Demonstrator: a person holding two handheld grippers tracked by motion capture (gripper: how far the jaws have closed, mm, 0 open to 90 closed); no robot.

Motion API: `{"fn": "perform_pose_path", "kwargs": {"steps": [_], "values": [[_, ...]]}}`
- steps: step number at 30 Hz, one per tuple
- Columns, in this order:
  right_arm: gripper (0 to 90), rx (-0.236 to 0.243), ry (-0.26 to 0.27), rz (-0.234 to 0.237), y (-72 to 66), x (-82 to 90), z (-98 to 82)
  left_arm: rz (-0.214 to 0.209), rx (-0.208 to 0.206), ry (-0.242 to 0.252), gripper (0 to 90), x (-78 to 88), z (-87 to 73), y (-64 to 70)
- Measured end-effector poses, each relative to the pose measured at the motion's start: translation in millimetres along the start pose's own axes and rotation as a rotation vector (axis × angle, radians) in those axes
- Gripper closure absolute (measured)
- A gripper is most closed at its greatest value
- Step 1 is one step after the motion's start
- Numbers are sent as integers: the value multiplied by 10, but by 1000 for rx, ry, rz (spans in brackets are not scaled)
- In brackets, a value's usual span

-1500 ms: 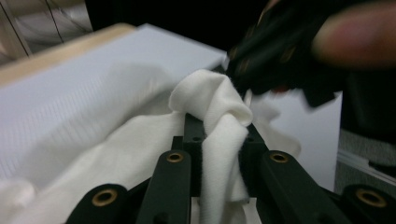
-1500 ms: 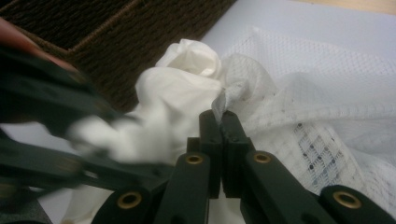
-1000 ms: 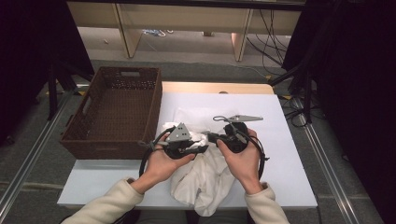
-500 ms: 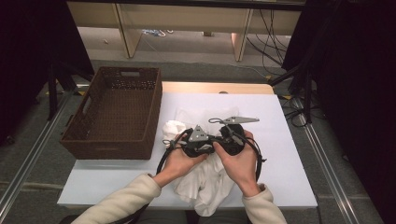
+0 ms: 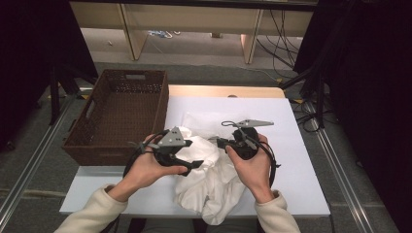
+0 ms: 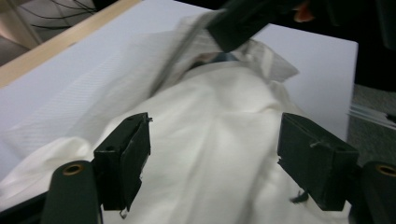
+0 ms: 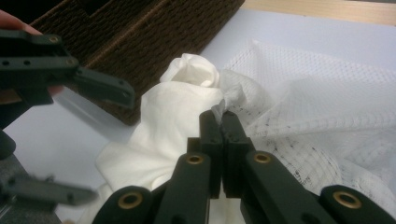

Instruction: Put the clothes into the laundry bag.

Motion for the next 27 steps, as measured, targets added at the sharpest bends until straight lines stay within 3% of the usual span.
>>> {"fn": "perform_pose_path", "kwargs": {"steps": [2, 3, 5, 10, 12, 13, 16, 18, 20, 23, 25, 27], "values": [[900, -7, -3, -3, -5, 3, 0, 45, 8, 26, 256, -12, 3, -123], [900, 23, 1, -3, 16, -1, 3, 76, 25, 22, 258, -27, -9, -200], [900, 2, -4, 0, 1, -4, -3, 112, 35, 14, 269, -77, -28, -336], [900, 18, -5, -3, -3, -16, -5, 148, 40, -135, 251, -375, -233, -571], [900, 23, -12, 10, -21, -28, -13, 165, 63, -190, 230, -498, -328, -645], [900, 5, -22, 10, -44, -29, -22, 171, 74, -200, 218, -535, -353, -667], [900, 37, -30, -1, -28, -44, -31, 190, 54, -219, 211, -623, -401, -687], [900, 40, -27, 15, -41, -71, -33, 186, 65, -244, 218, -650, -442, -688], [900, 38, -32, 16, -41, -74, -38, 167, 85, -254, 263, -684, -479, -679], [900, 40, -37, 19, -46, -80, -43, 148, 107, -289, 401, -716, -543, -689], [900, 36, -39, 20, -52, -84, -45, 144, 140, -279, 507, -755, -574, -678], [900, 44, -60, 3, -48, -81, -59, 152, 118, -290, 604, -760, -586, -675]]}}
Point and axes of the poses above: each handheld gripper's, and its own axes: x roughly backward along the jaws, z roughly out of its top, y roughly to its right, the point moved 8 cm from there along -x, roughly forward along the jaws, and after that the axes turned 14 degrees about x, right-handed, at the moved point
